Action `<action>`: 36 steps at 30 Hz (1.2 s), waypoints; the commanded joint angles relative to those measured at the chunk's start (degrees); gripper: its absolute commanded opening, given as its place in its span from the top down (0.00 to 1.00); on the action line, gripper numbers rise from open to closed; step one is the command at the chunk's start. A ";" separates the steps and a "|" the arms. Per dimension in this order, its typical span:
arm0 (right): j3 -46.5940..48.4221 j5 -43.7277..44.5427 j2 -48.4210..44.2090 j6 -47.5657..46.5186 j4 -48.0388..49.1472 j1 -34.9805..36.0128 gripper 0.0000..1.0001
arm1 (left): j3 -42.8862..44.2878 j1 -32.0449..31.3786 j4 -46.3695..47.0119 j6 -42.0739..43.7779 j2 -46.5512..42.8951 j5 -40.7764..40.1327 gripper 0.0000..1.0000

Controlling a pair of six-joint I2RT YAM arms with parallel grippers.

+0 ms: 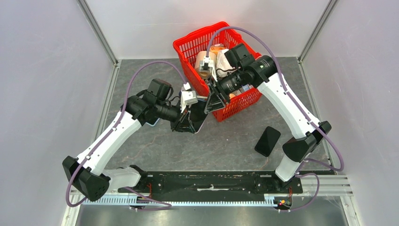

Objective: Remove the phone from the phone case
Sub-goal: Remove the phone case from the phone.

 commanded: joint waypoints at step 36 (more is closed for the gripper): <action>-7.73 9.03 -5.76 -10.62 -0.45 5.10 1.00 | 2.66 7.67 25.00 -25.68 -4.89 -0.49 0.47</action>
